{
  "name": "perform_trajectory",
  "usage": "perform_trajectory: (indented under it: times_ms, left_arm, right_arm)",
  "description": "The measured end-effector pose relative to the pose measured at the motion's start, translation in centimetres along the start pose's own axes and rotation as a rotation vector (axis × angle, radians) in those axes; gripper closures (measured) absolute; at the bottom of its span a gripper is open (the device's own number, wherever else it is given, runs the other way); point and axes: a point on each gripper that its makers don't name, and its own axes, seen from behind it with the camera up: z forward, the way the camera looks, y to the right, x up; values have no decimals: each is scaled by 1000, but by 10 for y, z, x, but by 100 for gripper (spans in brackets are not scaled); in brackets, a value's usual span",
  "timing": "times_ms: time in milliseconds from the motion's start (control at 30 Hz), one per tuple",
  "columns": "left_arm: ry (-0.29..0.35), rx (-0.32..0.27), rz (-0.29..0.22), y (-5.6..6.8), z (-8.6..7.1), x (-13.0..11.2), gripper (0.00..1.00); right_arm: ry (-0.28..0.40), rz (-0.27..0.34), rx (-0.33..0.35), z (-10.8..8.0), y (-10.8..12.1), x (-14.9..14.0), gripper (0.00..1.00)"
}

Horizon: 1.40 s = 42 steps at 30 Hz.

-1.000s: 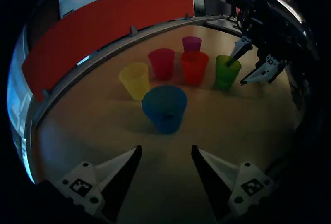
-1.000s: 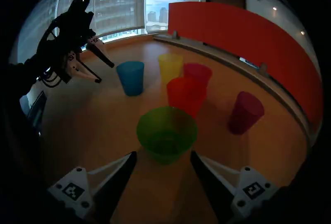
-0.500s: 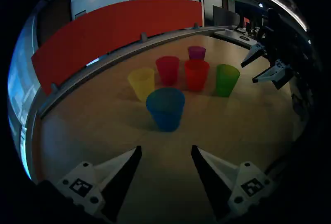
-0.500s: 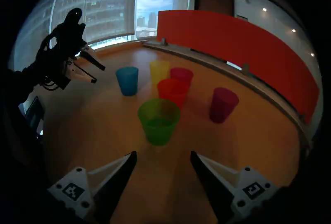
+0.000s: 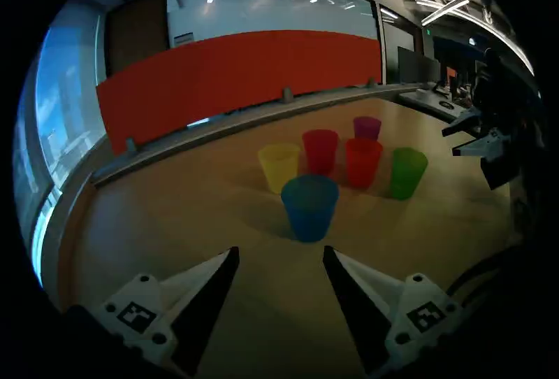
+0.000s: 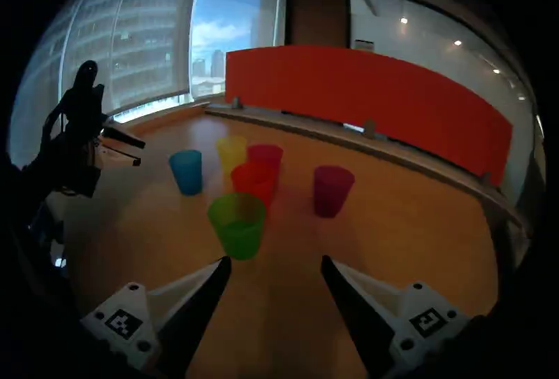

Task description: Pour water

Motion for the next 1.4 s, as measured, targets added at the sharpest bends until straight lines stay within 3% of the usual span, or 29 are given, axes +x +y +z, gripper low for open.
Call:
perform_trajectory:
  times_ms: [233,500,800,1200,1400]
  left_arm:
    - [132,108,-74,-14,-14,14,11]
    - [226,206,-142,-22,-27,16,11]
    - [305,299,-156,-27,-38,21,11]
    - [379,354,-224,-32,-45,25,11]
    - [430,398,-253,-40,-53,36,11]
  right_arm:
    - [98,51,-78,-2,7,12,0]
    - [198,137,-186,-7,24,22,0]
    - [252,157,-337,-16,43,22,0]
    - [374,193,-492,-35,69,40,0]
    - [464,195,-519,-45,73,58,0]
